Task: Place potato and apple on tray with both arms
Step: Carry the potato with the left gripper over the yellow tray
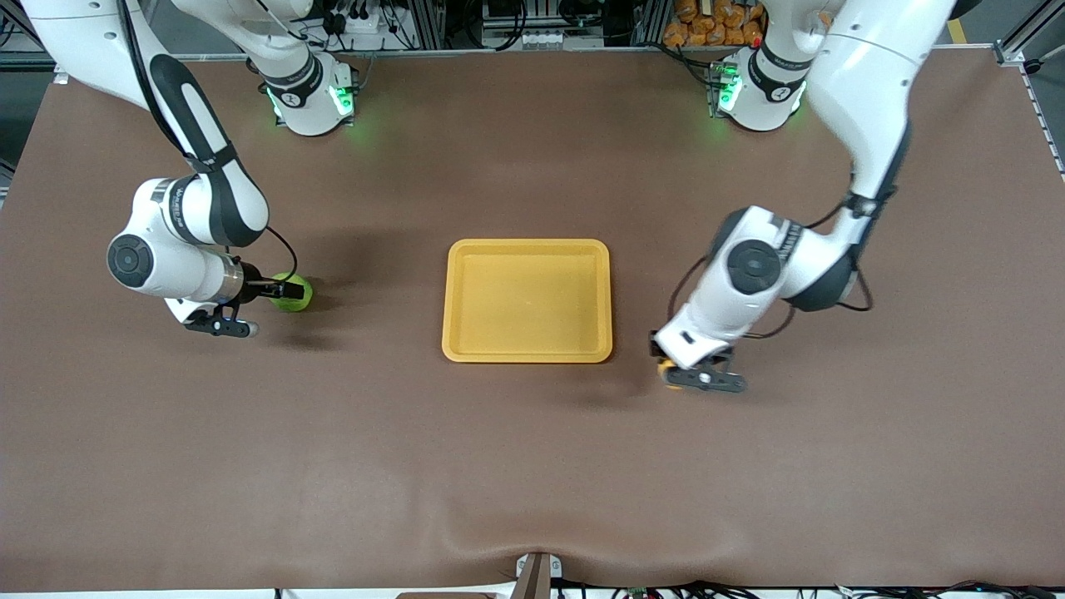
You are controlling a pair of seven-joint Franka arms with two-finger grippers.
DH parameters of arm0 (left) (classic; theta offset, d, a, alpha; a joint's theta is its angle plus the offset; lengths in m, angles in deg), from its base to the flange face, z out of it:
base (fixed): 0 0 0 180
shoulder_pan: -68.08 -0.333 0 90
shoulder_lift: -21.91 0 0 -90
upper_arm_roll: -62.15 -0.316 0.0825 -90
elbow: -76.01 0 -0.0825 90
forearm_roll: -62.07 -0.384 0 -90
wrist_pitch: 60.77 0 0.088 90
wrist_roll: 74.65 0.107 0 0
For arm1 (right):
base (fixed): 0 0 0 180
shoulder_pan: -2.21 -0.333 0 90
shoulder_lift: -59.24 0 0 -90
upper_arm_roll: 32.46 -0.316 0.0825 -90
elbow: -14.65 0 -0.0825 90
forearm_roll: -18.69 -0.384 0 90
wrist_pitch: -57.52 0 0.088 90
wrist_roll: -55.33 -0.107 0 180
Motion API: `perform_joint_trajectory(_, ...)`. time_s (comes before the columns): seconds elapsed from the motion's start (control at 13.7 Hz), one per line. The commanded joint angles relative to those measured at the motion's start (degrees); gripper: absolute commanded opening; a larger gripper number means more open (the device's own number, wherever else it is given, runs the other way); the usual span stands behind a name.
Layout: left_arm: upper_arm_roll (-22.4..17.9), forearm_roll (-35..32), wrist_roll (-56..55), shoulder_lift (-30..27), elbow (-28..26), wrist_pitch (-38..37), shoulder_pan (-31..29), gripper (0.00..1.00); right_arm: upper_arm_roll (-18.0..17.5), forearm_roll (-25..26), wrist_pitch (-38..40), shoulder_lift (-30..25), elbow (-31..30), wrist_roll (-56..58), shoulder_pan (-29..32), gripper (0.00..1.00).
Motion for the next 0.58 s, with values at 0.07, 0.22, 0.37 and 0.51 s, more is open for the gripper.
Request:
perform_joint_trajectory(0.07, -0.52, -1.05, -10.54, 5.73, 9.3, -3.28, 8.03, 0.0, -0.55, -0.43, -4.18, -0.98, -3.73, -0.65, 0.65, 1.0)
perform_joint_trajectory(0.22, -0.52, -0.87, -13.09, 5.56, 10.01, -6.09, 10.59, 0.0, -0.55, -0.52, -4.97, -0.46, -4.17, -0.65, 0.57, 1.0)
perform_joint_trajectory(0.37, -0.52, -1.05, -15.56, 5.21, 9.93, -10.13, 11.83, 0.0, -0.55, -0.43, -7.34, -0.28, -5.31, -0.65, 0.57, 1.0)
perform_joint_trajectory(0.51, -0.61, -1.13, -18.54, 5.64, 9.84, -12.08, 13.76, 0.0, -0.55, -0.43, -8.58, 0.07, -5.93, -0.65, 0.39, 0.88)
